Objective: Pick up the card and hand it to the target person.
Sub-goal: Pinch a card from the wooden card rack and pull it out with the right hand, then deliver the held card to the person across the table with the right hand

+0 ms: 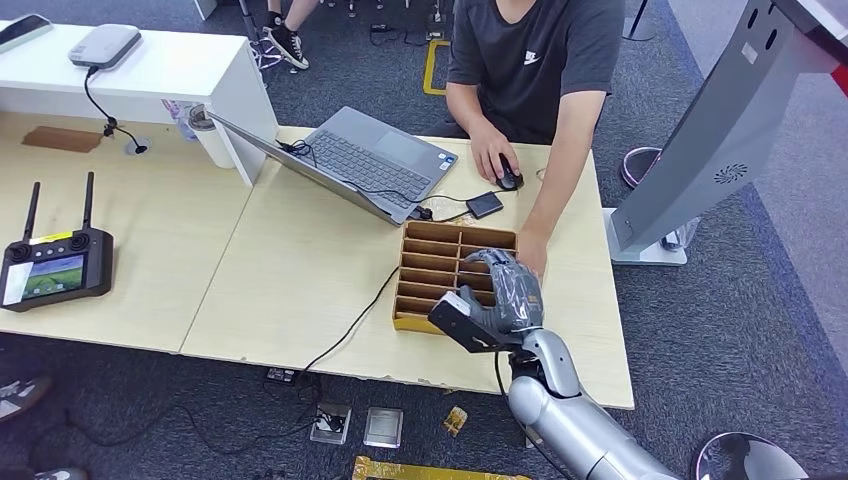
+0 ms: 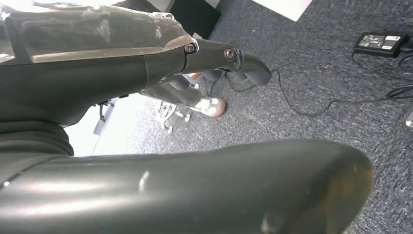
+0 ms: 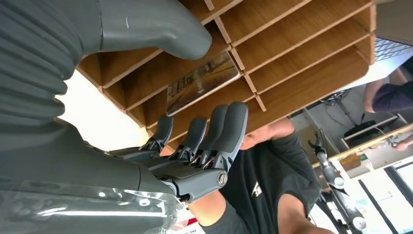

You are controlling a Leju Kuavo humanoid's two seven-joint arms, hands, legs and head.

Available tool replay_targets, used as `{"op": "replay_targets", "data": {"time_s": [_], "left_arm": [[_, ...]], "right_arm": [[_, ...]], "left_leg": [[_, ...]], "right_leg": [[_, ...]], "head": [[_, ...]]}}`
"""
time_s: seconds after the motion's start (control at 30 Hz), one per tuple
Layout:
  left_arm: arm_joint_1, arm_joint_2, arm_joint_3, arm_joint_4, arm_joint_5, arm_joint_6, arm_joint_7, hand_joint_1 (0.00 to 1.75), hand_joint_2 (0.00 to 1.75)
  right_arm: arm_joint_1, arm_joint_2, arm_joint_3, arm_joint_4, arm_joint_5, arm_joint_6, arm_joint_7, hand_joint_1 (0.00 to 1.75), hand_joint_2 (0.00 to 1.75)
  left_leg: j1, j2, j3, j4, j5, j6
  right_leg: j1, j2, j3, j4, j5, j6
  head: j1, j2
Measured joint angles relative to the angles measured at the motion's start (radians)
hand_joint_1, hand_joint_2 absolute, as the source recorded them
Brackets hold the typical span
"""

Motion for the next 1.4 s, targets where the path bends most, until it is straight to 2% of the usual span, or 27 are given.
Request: {"op": "replay_targets", "data": {"time_s": [0.13, 0.2, 0.27, 0.33, 0.87, 1.03, 1.17, 1.3, 1.4], "left_arm": [[0.000, 0.000, -0.001, 0.000, -0.003, -0.002, 0.000, 0.00, 0.00], [0.000, -0.001, -0.001, 0.000, -0.005, -0.003, 0.000, 0.00, 0.00], [0.000, -0.001, -0.001, 0.000, -0.006, -0.003, 0.000, 0.00, 0.00], [0.000, -0.002, -0.001, 0.000, -0.007, -0.004, 0.000, 0.00, 0.00], [-0.005, -0.006, -0.017, 0.000, -0.022, -0.012, 0.000, 0.00, 0.00], [-0.005, -0.008, -0.018, 0.000, -0.024, -0.012, 0.000, 0.00, 0.00], [-0.005, -0.008, -0.018, 0.000, -0.025, -0.017, 0.000, 0.00, 0.00], [-0.005, -0.008, -0.017, 0.000, -0.026, -0.018, 0.000, 0.00, 0.00], [-0.004, -0.008, -0.017, 0.000, -0.025, -0.018, 0.000, 0.00, 0.00]], "right_arm": [[-0.001, 0.002, 0.000, 0.018, 0.002, 0.000, 0.001, 0.92, 1.75], [-0.001, 0.005, 0.000, 0.028, 0.004, -0.001, 0.002, 1.12, 1.75], [-0.002, 0.006, 0.000, 0.036, 0.006, -0.004, 0.003, 1.52, 1.75], [-0.006, 0.007, -0.001, 0.044, 0.008, -0.009, 0.003, 1.75, 1.75], [-0.029, 0.018, -0.004, 0.085, 0.007, -0.027, -0.021, 1.75, 1.75], [-0.016, 0.021, -0.026, 0.075, 0.059, -0.041, -0.045, 1.75, 1.75], [0.038, 0.019, -0.098, -0.040, 0.122, -0.044, -0.047, 1.75, 1.75], [0.097, 0.006, -0.157, -0.220, 0.151, -0.049, -0.019, 1.75, 1.75], [0.133, -0.002, -0.188, -0.325, 0.156, -0.050, -0.031, 1.75, 1.75]], "left_leg": [[0.000, 0.000, 0.000, 0.000, 0.000, 0.000], [0.000, 0.000, 0.000, 0.000, 0.000, 0.000], [0.000, 0.000, 0.000, 0.000, 0.000, 0.000], [0.000, 0.000, 0.000, 0.000, 0.000, 0.000], [0.000, 0.000, 0.001, 0.000, 0.000, 0.000], [0.000, 0.000, 0.001, 0.000, 0.000, 0.000], [0.000, 0.000, 0.000, 0.000, 0.000, 0.000], [0.000, 0.000, 0.000, 0.000, 0.000, 0.000], [0.000, 0.000, 0.000, 0.000, 0.000, 0.000]], "right_leg": [[0.000, 0.000, 0.000, 0.000, 0.000, 0.000], [0.000, 0.000, 0.000, 0.000, 0.000, 0.000], [0.000, 0.000, 0.000, 0.000, 0.000, 0.000], [0.000, 0.000, 0.000, 0.000, 0.000, 0.000], [0.000, 0.000, 0.000, 0.000, 0.000, 0.000], [0.000, 0.000, 0.000, 0.000, 0.000, 0.000], [0.000, 0.000, 0.000, 0.000, 0.000, 0.000], [0.000, 0.000, -0.001, 0.000, 0.000, 0.000], [0.000, 0.001, 0.000, 0.000, 0.000, 0.000]], "head": [[0.000, 0.000], [0.000, 0.000], [0.000, 0.000], [-0.001, 0.000], [0.000, 0.000], [0.000, 0.000], [0.000, 0.000], [0.001, 0.000], [0.000, 0.000]]}}
